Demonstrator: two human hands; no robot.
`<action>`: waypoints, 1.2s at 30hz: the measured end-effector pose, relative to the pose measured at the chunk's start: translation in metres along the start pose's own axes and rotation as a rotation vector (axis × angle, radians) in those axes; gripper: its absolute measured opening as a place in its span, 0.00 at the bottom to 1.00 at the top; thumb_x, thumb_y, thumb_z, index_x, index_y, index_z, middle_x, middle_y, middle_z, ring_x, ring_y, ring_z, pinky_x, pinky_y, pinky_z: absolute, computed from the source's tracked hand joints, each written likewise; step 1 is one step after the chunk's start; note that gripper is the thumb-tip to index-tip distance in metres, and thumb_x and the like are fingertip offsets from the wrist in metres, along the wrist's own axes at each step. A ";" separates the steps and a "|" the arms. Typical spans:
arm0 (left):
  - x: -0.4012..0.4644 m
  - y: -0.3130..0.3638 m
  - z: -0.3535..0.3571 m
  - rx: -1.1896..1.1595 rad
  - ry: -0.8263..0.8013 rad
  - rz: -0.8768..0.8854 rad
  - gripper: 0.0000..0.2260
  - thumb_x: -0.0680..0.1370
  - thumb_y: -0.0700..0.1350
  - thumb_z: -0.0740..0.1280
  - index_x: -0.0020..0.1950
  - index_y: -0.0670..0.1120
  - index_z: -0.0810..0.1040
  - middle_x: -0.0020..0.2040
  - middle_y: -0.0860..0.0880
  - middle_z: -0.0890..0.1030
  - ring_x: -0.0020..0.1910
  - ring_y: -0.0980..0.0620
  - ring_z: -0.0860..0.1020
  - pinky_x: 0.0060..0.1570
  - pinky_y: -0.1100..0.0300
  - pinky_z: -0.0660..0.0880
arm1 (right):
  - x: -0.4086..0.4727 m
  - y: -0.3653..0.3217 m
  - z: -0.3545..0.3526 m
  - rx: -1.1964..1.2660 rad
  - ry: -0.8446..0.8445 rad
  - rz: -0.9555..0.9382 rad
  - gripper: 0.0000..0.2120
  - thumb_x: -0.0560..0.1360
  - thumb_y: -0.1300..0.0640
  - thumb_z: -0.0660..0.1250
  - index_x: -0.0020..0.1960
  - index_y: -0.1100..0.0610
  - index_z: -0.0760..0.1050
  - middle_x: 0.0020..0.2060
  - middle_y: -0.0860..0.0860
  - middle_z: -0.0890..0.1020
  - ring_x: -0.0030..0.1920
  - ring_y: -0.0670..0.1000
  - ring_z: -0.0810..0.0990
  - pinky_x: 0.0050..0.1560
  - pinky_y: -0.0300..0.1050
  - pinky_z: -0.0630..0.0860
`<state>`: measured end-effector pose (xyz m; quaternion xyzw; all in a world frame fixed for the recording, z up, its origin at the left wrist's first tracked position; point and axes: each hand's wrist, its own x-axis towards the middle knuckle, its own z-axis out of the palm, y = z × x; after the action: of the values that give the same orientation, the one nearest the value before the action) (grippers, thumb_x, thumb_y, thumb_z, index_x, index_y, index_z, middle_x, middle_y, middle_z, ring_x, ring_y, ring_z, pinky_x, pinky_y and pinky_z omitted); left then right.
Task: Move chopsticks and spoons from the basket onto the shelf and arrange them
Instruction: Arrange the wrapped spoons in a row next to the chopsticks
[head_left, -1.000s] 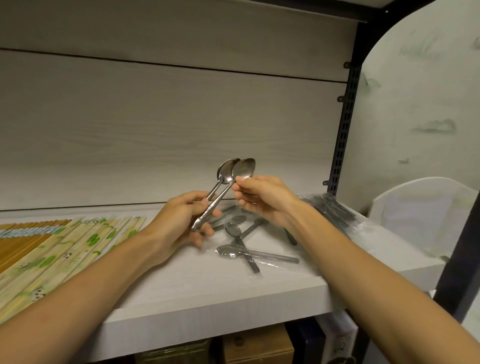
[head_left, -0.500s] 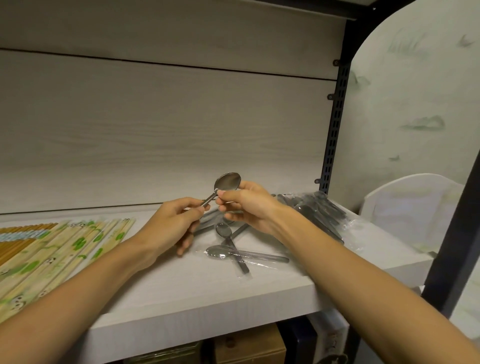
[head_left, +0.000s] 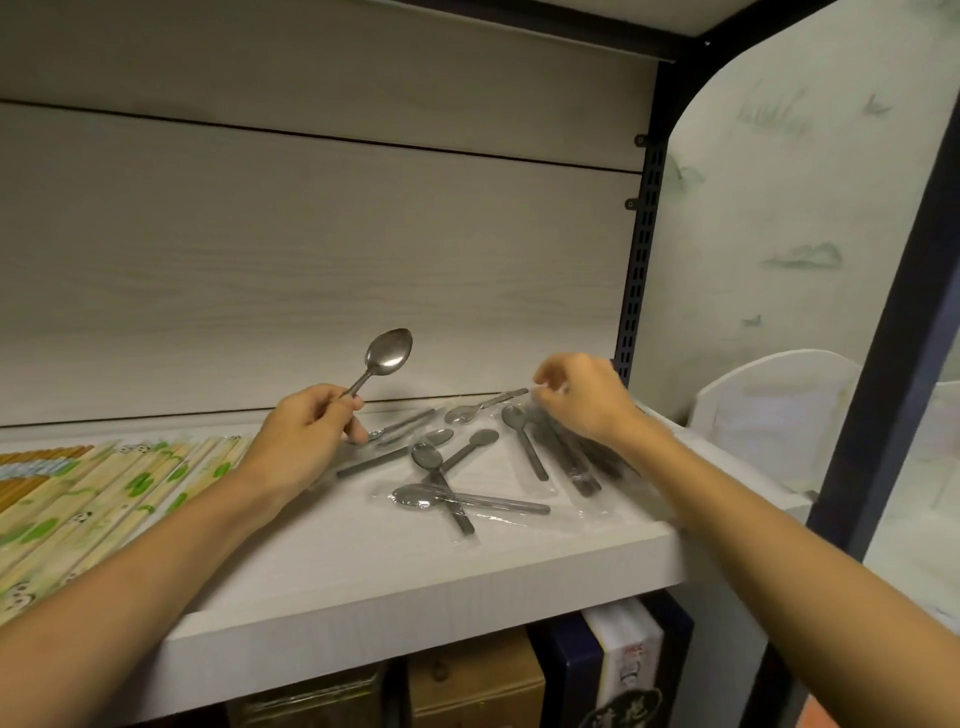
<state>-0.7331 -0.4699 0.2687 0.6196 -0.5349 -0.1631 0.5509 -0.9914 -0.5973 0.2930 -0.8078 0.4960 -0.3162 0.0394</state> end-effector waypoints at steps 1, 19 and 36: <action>0.000 0.000 0.001 -0.005 -0.010 -0.006 0.09 0.81 0.43 0.60 0.46 0.45 0.79 0.38 0.51 0.83 0.34 0.49 0.73 0.36 0.59 0.69 | 0.000 0.013 -0.005 -0.064 -0.008 0.038 0.08 0.76 0.56 0.66 0.54 0.55 0.80 0.45 0.51 0.82 0.48 0.53 0.80 0.50 0.46 0.77; -0.001 -0.002 0.009 -0.128 -0.272 -0.104 0.09 0.82 0.39 0.59 0.47 0.40 0.77 0.39 0.47 0.86 0.41 0.53 0.83 0.36 0.68 0.74 | 0.021 0.004 0.011 -0.065 -0.250 0.127 0.15 0.74 0.44 0.68 0.51 0.55 0.82 0.49 0.51 0.84 0.54 0.54 0.80 0.59 0.54 0.75; -0.003 0.006 0.006 -0.138 -0.223 -0.123 0.09 0.81 0.39 0.58 0.49 0.38 0.77 0.42 0.44 0.85 0.27 0.53 0.74 0.30 0.60 0.67 | 0.019 -0.002 0.021 0.397 -0.106 0.221 0.11 0.73 0.54 0.68 0.36 0.57 0.70 0.34 0.54 0.81 0.39 0.52 0.82 0.44 0.46 0.78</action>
<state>-0.7420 -0.4696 0.2702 0.5898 -0.5414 -0.3008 0.5182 -0.9727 -0.6177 0.2860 -0.7405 0.5069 -0.3582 0.2578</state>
